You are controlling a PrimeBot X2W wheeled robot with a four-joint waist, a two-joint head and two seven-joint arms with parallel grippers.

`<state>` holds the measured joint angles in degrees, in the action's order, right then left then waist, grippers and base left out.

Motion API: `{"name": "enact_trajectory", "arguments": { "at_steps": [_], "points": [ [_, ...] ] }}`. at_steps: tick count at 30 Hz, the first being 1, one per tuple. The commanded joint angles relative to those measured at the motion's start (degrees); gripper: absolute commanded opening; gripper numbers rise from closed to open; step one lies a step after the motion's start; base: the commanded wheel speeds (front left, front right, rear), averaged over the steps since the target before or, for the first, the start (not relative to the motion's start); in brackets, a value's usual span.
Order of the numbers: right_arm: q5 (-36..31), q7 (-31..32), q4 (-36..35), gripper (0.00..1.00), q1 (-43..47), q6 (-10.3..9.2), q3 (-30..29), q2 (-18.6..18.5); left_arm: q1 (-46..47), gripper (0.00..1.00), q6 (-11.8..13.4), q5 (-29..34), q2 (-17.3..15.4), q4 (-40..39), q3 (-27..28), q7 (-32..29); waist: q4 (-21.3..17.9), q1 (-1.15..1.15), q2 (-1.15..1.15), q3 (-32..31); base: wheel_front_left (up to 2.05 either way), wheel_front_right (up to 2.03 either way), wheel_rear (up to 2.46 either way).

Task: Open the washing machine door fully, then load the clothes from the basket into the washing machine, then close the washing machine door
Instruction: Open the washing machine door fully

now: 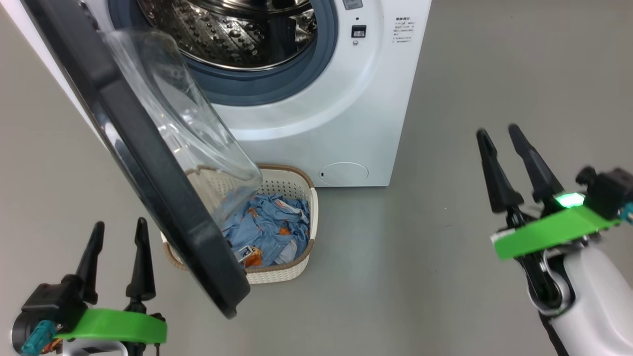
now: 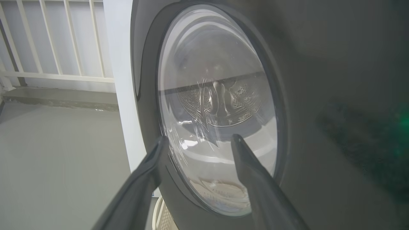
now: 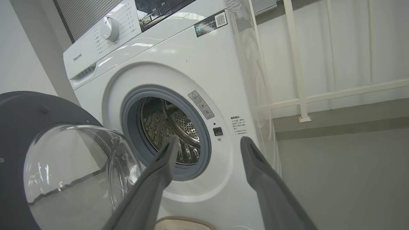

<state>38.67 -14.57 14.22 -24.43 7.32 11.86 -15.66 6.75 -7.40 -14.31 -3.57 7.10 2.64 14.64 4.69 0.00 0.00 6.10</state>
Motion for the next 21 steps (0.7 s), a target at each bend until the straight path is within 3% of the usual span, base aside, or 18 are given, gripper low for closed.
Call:
{"name": "enact_trajectory", "arguments": {
  "at_steps": [1, 5, 11, 21],
  "points": [
    [-2.26, -0.41, -2.46, 1.00, 1.32, 0.17, -0.15, 0.22, 0.19, 1.00, -0.09, 0.81, -0.91, -1.83, 2.13, 0.36, -0.06, 0.00, 0.00, -0.06, 0.00, 0.00, 0.00],
    [-8.62, -0.42, -4.61, 1.00, 5.81, 0.17, -2.43, 0.51, -0.26, 1.00, -0.09, 0.94, -0.88, -2.08, 2.35, 0.36, -0.20, 0.00, 0.00, -0.37, 0.00, 0.00, 0.00],
    [-16.45, -0.42, -7.70, 1.00, 13.32, 0.17, -5.92, 3.92, -1.38, 1.00, -0.09, 0.96, -0.70, -2.49, 2.79, 0.36, -0.61, 0.00, 0.00, -1.23, 0.00, 0.00, 0.00],
    [-24.82, -0.42, -9.65, 1.00, 20.67, 0.17, -9.86, 6.82, -3.90, 1.00, -0.09, 1.29, -0.21, -3.96, 3.23, 0.36, -0.99, 0.00, 0.00, -2.57, 0.00, 0.00, 0.00]
  ]
}}
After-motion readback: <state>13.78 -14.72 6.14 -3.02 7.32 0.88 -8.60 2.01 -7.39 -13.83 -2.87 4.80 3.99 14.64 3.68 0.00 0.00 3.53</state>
